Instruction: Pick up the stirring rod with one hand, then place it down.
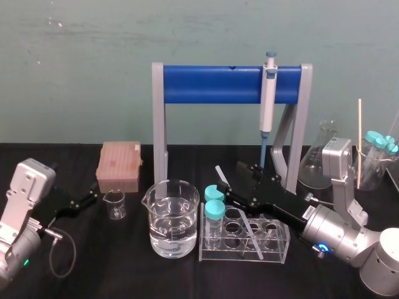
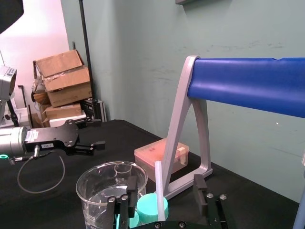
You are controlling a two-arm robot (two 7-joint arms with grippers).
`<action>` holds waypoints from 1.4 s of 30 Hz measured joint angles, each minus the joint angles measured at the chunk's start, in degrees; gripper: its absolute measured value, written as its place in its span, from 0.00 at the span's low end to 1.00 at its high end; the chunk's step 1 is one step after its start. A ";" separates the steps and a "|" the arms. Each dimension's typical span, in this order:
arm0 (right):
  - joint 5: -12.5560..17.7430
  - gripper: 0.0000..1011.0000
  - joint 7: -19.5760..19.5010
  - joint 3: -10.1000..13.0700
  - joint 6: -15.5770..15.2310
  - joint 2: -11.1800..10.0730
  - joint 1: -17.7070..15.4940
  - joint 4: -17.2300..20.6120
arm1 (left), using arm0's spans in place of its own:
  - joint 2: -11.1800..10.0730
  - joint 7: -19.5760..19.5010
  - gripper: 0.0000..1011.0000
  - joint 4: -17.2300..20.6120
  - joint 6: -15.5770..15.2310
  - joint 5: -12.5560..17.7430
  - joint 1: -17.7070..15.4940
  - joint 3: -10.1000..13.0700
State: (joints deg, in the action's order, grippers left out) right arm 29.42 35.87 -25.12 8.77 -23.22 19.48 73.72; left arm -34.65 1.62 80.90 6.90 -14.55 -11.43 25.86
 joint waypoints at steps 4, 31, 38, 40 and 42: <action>0.00 0.84 0.00 0.00 0.00 0.00 0.00 0.00 | 0.00 0.00 0.99 0.00 0.00 0.00 0.00 0.00; -11.69 0.99 -31.08 9.20 -12.83 -2.17 -7.17 6.09 | 0.00 0.00 0.99 0.00 0.00 0.00 0.00 0.00; -13.71 0.99 -32.72 9.42 -14.94 -0.64 -5.85 3.62 | 0.00 0.00 0.99 0.00 0.00 0.00 0.00 0.00; -13.70 0.99 -32.72 9.44 -14.93 -0.66 -5.85 3.63 | 0.00 0.00 0.99 0.00 0.00 0.00 0.00 0.00; -13.69 0.99 -32.73 9.45 -14.92 -0.73 -5.90 3.70 | 0.00 0.00 0.99 0.00 0.00 0.00 0.00 0.00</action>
State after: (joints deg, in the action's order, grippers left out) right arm 15.74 3.14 -15.67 -6.15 -23.95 13.58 77.42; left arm -34.65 1.62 80.90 6.91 -14.55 -11.43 25.86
